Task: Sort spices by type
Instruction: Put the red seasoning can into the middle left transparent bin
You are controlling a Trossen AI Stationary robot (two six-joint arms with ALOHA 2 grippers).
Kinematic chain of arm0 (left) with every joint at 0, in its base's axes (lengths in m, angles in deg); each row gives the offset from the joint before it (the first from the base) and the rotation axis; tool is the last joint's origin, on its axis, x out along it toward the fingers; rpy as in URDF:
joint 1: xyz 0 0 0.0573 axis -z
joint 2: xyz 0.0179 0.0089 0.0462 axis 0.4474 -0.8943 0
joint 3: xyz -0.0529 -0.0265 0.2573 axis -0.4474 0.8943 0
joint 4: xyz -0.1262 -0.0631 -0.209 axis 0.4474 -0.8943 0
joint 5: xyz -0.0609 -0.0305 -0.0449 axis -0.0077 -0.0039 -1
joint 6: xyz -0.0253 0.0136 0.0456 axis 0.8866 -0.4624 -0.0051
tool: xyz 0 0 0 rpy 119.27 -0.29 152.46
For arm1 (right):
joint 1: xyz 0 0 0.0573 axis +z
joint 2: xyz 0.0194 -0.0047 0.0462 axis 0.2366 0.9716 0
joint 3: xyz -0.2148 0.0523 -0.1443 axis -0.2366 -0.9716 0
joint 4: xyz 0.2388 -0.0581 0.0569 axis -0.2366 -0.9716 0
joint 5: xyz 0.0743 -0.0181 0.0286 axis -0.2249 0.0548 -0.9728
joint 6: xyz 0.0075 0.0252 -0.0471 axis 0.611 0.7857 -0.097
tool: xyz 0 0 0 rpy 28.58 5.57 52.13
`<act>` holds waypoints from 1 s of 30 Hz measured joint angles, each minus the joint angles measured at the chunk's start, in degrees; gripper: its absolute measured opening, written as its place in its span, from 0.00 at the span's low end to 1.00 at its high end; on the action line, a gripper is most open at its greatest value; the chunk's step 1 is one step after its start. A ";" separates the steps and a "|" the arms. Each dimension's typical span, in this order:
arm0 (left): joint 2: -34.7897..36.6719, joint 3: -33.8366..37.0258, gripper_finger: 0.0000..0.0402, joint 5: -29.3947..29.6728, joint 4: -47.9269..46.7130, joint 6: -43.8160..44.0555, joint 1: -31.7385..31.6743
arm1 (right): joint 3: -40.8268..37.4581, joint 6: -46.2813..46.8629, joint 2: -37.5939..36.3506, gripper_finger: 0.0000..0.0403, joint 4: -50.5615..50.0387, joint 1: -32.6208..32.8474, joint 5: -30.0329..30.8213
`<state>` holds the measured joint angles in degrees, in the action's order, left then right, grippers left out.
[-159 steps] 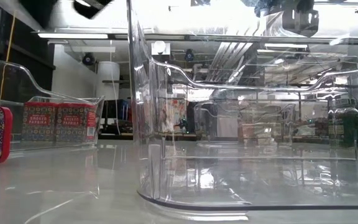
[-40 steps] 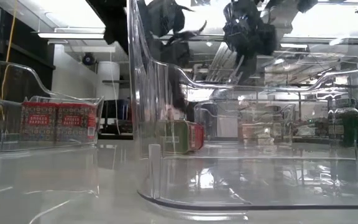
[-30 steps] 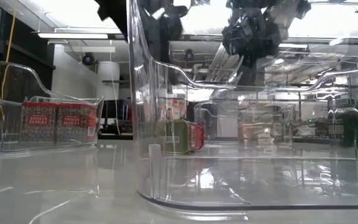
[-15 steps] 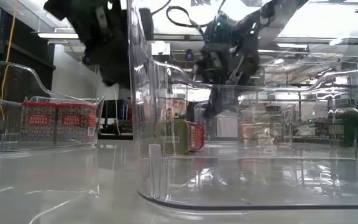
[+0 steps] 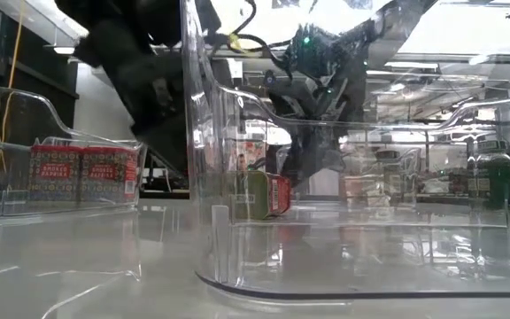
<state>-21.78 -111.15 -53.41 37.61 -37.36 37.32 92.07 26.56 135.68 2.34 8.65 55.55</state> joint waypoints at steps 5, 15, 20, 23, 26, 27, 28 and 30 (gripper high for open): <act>-3.32 -0.13 0.00 0.00 4.70 -0.33 -1.12 | -0.01 2.46 0.27 0.00 0.92 0.20 0.82; -5.25 -0.02 0.00 1.61 5.63 1.07 -2.92 | 0.00 3.58 0.28 0.00 1.37 0.53 1.24; -5.24 0.02 0.00 3.06 5.18 0.93 -4.81 | -0.02 4.44 0.26 0.00 1.20 0.94 1.88; -5.24 0.09 0.00 3.23 4.94 -0.65 -6.16 | -0.07 4.69 0.24 0.00 1.02 1.09 1.11; -5.24 0.09 0.00 3.19 4.90 -2.07 -7.18 | 0.09 4.76 0.22 0.00 0.63 1.14 1.02; -5.24 0.09 0.00 3.19 4.84 -2.53 -7.44 | 0.35 4.70 0.22 0.00 0.44 1.12 1.05; -5.21 0.10 0.00 3.21 4.76 -2.95 -7.59 | 0.69 4.68 0.22 0.00 0.21 1.10 1.05; -5.20 0.11 0.00 3.30 4.62 -3.48 -7.75 | 1.21 4.65 0.12 0.00 0.05 1.09 1.02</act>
<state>-26.98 -111.04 -50.11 42.23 -40.84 29.57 93.29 31.21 135.80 2.39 9.74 56.57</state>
